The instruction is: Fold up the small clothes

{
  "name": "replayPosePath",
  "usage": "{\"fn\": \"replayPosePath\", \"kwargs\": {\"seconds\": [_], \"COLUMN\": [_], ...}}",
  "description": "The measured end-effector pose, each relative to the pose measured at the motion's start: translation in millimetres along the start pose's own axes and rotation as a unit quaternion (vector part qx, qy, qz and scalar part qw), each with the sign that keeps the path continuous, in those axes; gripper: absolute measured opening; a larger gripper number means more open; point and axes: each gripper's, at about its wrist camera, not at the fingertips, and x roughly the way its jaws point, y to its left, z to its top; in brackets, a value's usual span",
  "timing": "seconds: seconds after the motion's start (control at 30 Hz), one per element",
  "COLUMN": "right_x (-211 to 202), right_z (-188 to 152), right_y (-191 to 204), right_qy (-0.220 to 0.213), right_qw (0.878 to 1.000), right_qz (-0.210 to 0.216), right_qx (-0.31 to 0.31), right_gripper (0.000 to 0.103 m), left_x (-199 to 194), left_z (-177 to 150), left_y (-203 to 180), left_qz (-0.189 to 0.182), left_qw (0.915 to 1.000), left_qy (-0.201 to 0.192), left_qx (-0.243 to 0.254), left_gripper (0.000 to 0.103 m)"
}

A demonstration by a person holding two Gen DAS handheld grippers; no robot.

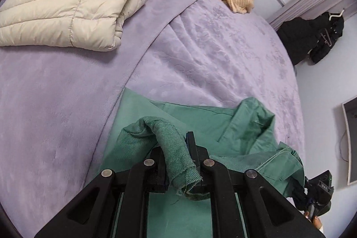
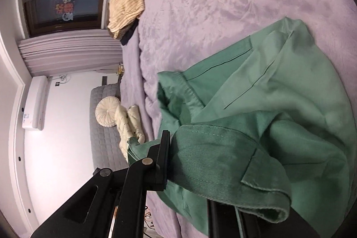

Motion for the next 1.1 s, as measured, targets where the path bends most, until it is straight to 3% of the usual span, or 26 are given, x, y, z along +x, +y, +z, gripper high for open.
{"fn": "replayPosePath", "kwargs": {"seconds": [0.1,0.2,0.27,0.3,0.33,0.4,0.47,0.6,0.67,0.7,0.73,0.8,0.9,1.0,1.1], "right_x": [13.1,10.5,3.6,-2.7,-11.2,-30.4,-46.1,-63.6,-61.7,-54.4,-43.6,-18.6,7.7,11.2,-5.6], "right_z": [10.2,13.3,14.8,16.3,16.9,22.5,28.3,17.1,-1.0,-10.4,-19.5,-36.4,-42.8,-29.4,-2.7], "right_y": [-14.8,-12.9,-3.8,2.7,9.6,25.0,38.1,59.0,67.2,70.7,72.3,65.6,48.7,33.9,14.9], "right_qy": [0.013,0.025,0.026,0.018,0.006,-0.027,-0.049,-0.062,-0.041,-0.023,-0.004,0.036,0.055,0.02,-0.016], "right_qw": [1.0,0.999,0.999,1.0,1.0,0.998,0.997,0.993,0.989,0.986,0.983,0.971,0.948,0.919,0.929], "right_qz": [-0.009,-0.013,-0.021,-0.018,-0.013,-0.008,-0.02,-0.035,-0.047,-0.058,-0.07,-0.116,-0.2,-0.279,-0.276], "right_qx": [0.019,0.015,-0.003,-0.014,-0.025,-0.047,-0.061,-0.097,-0.135,-0.155,-0.172,-0.207,-0.243,-0.279,-0.244], "right_gripper": [0.016,0.017,0.026,0.046,0.067,0.076,0.076,0.075,0.062,0.046,0.04,0.038,0.038,0.037,0.027], "left_x": [27.1,33.8,31.6,27.3,18.6,-4.5,-21.9,-32.6,-27.4,-21.5,-13.4,1.1,31.8,59.2,77.4], "left_z": [0.8,4.1,8.4,10.4,12.5,17.1,23.0,24.1,16.1,9.3,2.4,-16.2,-47.2,-70.0,-74.8], "left_y": [-1.3,-0.2,0.0,-0.2,-1.2,-3.3,-3.5,-7.1,-13.8,-18.5,-24.3,-37.0,-65.3,-91.1,-102.4], "left_qz": [0.039,0.046,0.046,0.051,0.061,0.08,0.08,0.102,0.106,0.103,0.097,0.086,0.079,0.08,0.101], "left_qw": [0.9991,0.9986,0.9981,0.9979,0.9977,0.9966,0.9959,0.9933,0.9923,0.9921,0.9921,0.9915,0.9866,0.9815,0.9763], "left_qy": [0.016,0.025,0.04,0.04,0.028,-0.014,-0.037,-0.045,-0.038,-0.029,-0.017,0.005,0.038,0.048,0.038], "left_qx": [0.004,0.001,-0.001,0.001,0.006,0.016,0.018,0.031,0.052,0.066,0.077,0.098,0.138,0.167,0.187], "left_gripper": [0.013,0.014,0.019,0.032,0.053,0.081,0.082,0.082,0.082,0.082,0.081,0.081,0.081,0.081,0.082]}}
